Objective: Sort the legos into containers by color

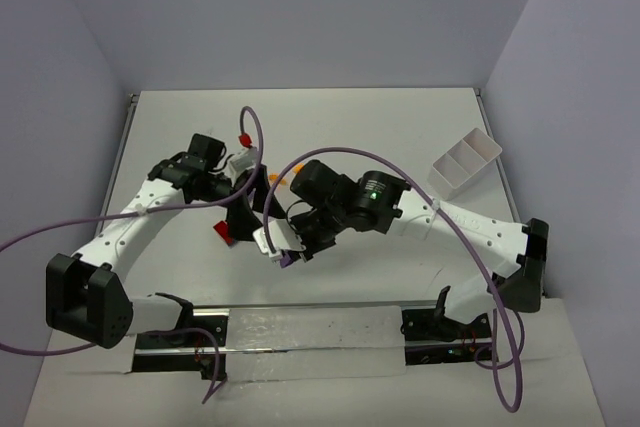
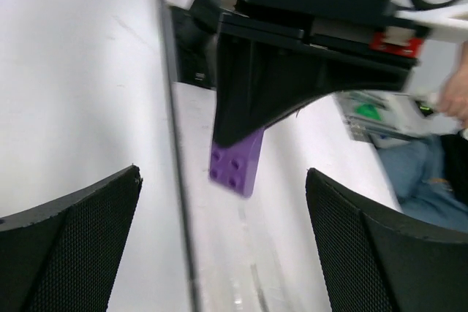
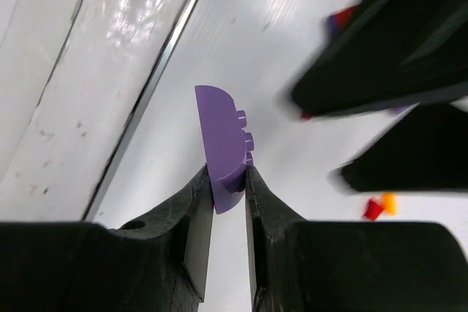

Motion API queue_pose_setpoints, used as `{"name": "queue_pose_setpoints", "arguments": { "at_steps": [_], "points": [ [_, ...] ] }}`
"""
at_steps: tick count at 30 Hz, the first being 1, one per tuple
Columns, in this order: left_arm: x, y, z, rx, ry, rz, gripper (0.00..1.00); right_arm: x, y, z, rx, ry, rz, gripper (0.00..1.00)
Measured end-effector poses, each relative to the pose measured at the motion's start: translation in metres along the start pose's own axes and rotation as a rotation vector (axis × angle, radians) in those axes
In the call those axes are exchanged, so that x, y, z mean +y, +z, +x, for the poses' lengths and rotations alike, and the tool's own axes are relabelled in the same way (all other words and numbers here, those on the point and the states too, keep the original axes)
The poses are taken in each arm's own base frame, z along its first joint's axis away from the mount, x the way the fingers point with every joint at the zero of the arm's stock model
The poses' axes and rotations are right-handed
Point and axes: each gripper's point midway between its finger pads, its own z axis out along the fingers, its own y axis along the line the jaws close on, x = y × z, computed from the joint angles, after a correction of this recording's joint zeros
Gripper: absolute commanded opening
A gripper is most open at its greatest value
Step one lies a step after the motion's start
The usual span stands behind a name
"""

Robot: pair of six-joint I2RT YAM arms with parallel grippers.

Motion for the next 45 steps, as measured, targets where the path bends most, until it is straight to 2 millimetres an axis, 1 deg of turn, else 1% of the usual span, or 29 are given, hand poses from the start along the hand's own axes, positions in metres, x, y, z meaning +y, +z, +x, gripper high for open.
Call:
{"name": "queue_pose_setpoints", "arguments": {
  "at_steps": [3, 4, 6, 7, 9, 10, 12, 16, 18, 19, 21, 26, 29, 32, 35, 38, 41, 45],
  "points": [
    [0.009, -0.024, -0.014, -0.04, 0.048, -0.081, 0.99, 0.009, -0.003, 0.028, 0.054, 0.06, 0.015, 0.0],
    [0.013, -0.033, -0.021, -0.057, 0.063, -0.11, 0.99, 0.01, -0.008, 0.04, 0.075, 0.089, 0.034, 0.0],
    [0.026, -0.059, -0.037, -0.103, 0.079, -0.19, 0.99, 0.006, -0.023, 0.071, 0.124, 0.172, 0.101, 0.0],
    [0.034, -0.074, -0.042, -0.13, 0.078, -0.237, 0.99, 0.003, -0.033, 0.088, 0.153, 0.219, 0.145, 0.0],
    [0.046, -0.103, -0.046, -0.18, 0.056, -0.322, 0.99, -0.002, -0.056, 0.124, 0.211, 0.32, 0.247, 0.0],
    [0.05, -0.115, -0.046, -0.202, 0.041, -0.358, 0.99, -0.003, -0.068, 0.142, 0.242, 0.368, 0.296, 0.0],
    [0.055, -0.133, -0.046, -0.235, 0.013, -0.408, 0.99, -0.004, -0.091, 0.173, 0.301, 0.458, 0.387, 0.0],
    [0.06, -0.153, -0.052, -0.255, -0.044, -0.466, 0.99, -0.004, -0.15, 0.238, 0.406, 0.672, 0.587, 0.0],
    [0.068, -0.16, -0.052, -0.233, -0.081, -0.512, 0.99, -0.001, -0.173, 0.263, 0.45, 0.762, 0.663, 0.0],
    [0.076, -0.165, -0.052, -0.213, -0.091, -0.561, 0.99, 0.002, -0.183, 0.273, 0.463, 0.803, 0.69, 0.0],
    [0.085, -0.173, -0.052, -0.189, -0.105, -0.654, 0.99, 0.004, -0.198, 0.287, 0.479, 0.862, 0.73, 0.0],
    [0.095, -0.182, -0.073, -0.161, -0.06, -0.856, 0.99, -0.003, -0.236, 0.315, 0.515, 0.966, 0.82, 0.0],
    [0.102, -0.186, -0.081, -0.17, -0.021, -0.995, 0.99, -0.01, -0.256, 0.335, 0.551, 1.016, 0.852, 0.0],
    [0.104, -0.189, -0.083, -0.198, -0.016, -1.112, 0.99, -0.017, -0.269, 0.357, 0.596, 1.06, 0.871, 0.0],
    [0.113, -0.206, -0.088, -0.226, -0.039, -1.231, 0.99, -0.019, -0.271, 0.38, 0.648, 1.106, 0.866, 0.0],
    [0.124, -0.219, -0.083, -0.225, -0.071, -1.316, 0.99, -0.016, -0.269, 0.4, 0.708, 1.147, 0.851, 0.0],
    [0.13, -0.223, -0.081, -0.21, -0.068, -1.38, 0.99, -0.014, -0.267, 0.413, 0.749, 1.184, 0.84, 0.0],
    [0.136, -0.227, -0.084, -0.204, -0.044, -1.464, 0.99, -0.015, -0.27, 0.426, 0.794, 1.203, 0.85, 0.0]
  ]
}}
